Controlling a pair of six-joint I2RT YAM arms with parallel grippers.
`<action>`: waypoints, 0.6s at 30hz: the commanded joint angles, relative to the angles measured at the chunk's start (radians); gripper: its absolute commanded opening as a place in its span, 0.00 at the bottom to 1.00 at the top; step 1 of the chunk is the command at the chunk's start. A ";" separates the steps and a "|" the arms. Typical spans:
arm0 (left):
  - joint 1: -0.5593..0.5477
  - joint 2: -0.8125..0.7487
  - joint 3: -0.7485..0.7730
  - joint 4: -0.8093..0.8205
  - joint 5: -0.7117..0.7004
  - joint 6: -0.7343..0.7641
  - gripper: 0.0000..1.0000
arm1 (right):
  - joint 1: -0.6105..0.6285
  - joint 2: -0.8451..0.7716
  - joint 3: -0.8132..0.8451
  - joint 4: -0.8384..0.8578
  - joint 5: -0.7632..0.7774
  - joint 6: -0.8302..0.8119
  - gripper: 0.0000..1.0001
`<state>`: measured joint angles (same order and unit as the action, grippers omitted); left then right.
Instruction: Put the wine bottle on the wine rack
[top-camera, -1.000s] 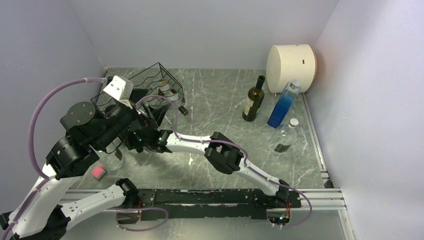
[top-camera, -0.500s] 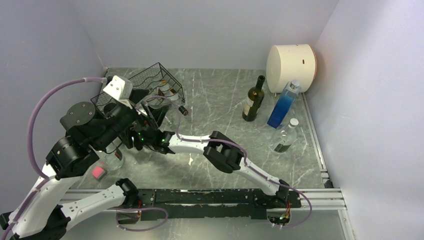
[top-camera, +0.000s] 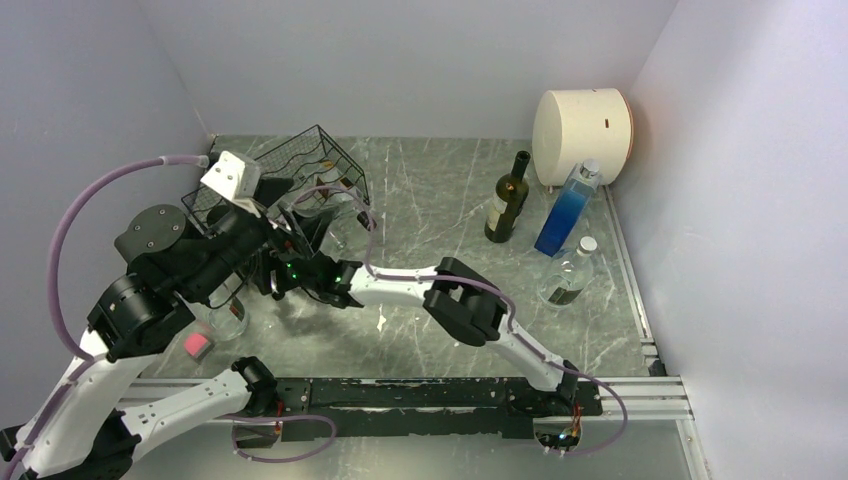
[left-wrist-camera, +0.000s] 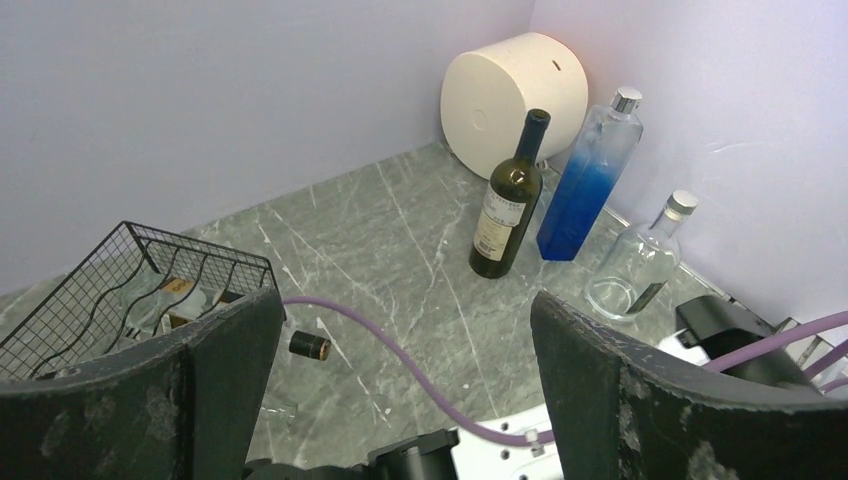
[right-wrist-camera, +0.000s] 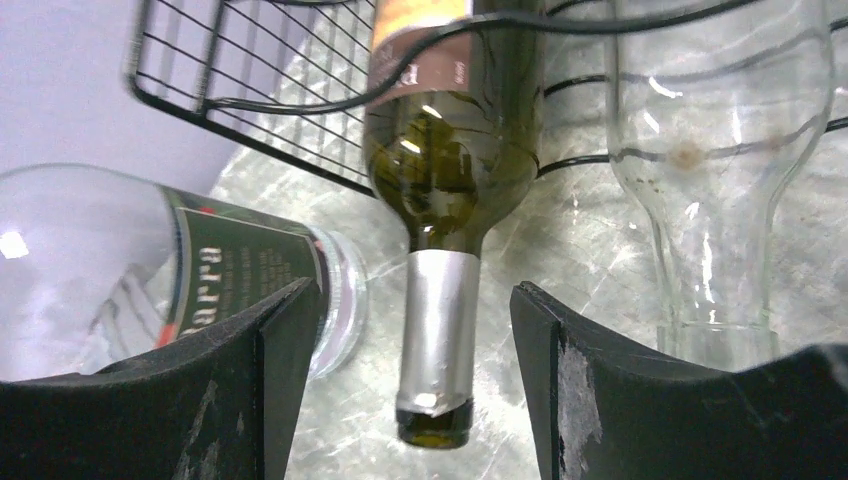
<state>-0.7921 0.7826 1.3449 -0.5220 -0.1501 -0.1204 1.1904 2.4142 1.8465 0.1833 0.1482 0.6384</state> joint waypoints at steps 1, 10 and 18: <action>0.004 -0.014 0.034 -0.007 -0.025 0.008 0.98 | -0.001 -0.092 -0.065 0.060 0.007 -0.011 0.73; 0.002 -0.019 0.039 -0.003 -0.060 0.018 0.98 | 0.001 -0.260 -0.297 0.078 -0.023 -0.026 0.63; 0.004 -0.038 0.013 0.030 -0.099 0.022 0.98 | -0.036 -0.571 -0.531 -0.037 0.090 -0.176 0.65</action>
<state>-0.7921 0.7612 1.3499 -0.5213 -0.2104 -0.1085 1.1881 2.0041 1.3651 0.2035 0.1360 0.5743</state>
